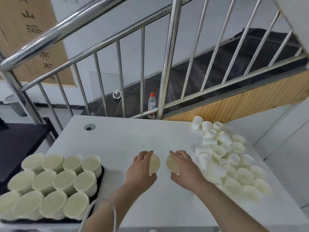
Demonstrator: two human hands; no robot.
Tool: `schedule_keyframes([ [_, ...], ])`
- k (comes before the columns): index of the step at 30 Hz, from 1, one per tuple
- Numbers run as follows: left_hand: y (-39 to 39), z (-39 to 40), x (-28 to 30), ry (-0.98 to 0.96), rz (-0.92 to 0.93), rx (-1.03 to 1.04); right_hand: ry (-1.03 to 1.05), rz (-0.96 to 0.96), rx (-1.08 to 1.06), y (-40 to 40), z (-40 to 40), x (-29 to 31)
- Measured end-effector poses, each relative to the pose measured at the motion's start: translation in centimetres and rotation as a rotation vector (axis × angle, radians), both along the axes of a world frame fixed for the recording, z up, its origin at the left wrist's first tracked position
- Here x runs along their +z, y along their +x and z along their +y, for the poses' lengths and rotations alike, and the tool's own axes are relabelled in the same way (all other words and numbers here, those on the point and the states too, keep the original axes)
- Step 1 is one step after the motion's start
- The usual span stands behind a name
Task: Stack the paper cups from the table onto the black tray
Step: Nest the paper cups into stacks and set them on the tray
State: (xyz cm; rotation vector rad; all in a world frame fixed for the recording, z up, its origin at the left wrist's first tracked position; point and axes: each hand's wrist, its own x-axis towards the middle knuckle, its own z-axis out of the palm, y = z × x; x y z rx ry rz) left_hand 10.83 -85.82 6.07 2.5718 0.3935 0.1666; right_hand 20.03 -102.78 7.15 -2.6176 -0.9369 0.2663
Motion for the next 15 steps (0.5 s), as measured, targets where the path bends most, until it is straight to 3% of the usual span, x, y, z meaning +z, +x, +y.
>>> schedule_keyframes([
  [9,-7.4,5.3,1.5,0.018,-0.063,0.080,0.028,-0.008,0.089,-6.4,5.9,1.3],
  [15,-11.4,13.0,1.3,-0.010,-0.068,0.160,0.016,-0.022,0.166,-9.5,14.1,1.3],
])
